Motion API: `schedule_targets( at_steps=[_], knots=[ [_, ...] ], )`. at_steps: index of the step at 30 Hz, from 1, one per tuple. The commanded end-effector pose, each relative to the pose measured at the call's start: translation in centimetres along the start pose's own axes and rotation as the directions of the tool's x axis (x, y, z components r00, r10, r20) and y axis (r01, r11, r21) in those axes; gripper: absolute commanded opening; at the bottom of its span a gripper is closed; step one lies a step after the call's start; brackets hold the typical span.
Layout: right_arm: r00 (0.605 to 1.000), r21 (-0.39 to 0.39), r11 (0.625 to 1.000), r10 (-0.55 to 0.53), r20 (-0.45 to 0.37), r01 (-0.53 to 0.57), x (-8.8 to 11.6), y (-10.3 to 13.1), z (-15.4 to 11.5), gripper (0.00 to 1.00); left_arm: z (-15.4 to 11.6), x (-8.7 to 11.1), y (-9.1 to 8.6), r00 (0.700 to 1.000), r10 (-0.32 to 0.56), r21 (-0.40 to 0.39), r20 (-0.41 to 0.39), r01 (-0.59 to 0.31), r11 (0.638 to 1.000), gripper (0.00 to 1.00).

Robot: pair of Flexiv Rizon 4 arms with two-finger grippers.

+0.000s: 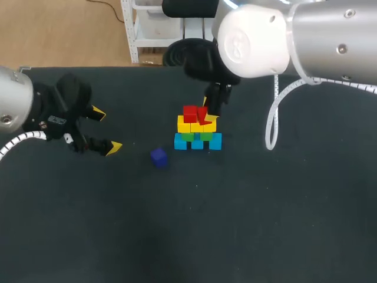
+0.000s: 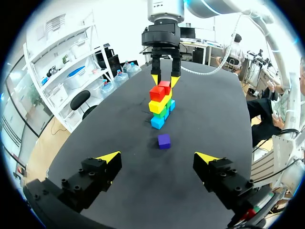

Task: Place the blue cubes, place green cubes on the blue cubes, place the yellow cubes on the green cubes, then place the red cubes on the yellow cubes, and place purple cube on the red cubes.

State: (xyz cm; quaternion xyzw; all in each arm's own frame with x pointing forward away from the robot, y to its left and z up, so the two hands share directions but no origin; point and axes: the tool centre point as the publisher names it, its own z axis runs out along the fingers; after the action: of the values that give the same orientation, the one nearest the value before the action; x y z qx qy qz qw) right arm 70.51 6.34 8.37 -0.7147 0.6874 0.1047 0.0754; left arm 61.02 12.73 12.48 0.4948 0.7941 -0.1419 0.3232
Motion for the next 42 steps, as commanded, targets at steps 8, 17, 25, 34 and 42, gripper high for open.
schedule_targets(
  at_steps=[8,17,25,34,42],
  knots=[
    [1.000,0.000,1.000,0.002,0.001,-0.002,-0.08,-0.12,0.04,0.45,0.00,0.19,0.05,1.000,0.002,0.002,0.008,-0.002,1.000,1.00],
    [1.000,0.002,1.000,-0.001,0.002,0.001,-0.47,-0.29,0.16,0.44,0.00,0.19,0.05,1.000,0.002,0.002,0.008,-0.002,1.000,1.00],
    [1.000,0.003,1.000,0.000,0.002,0.000,-0.57,-0.34,0.19,0.39,0.00,0.19,0.05,1.000,0.002,0.002,0.008,-0.002,1.000,1.00],
    [1.000,0.006,1.000,0.003,0.002,-0.003,-0.59,-0.40,0.20,0.39,0.00,0.19,0.05,1.000,0.002,0.002,0.008,-0.002,1.000,1.00],
    [1.000,0.012,1.000,0.011,0.003,-0.011,-0.67,-0.42,0.22,0.40,0.00,0.19,0.05,1.000,0.002,0.002,0.008,-0.002,1.000,1.00]
  ],
)
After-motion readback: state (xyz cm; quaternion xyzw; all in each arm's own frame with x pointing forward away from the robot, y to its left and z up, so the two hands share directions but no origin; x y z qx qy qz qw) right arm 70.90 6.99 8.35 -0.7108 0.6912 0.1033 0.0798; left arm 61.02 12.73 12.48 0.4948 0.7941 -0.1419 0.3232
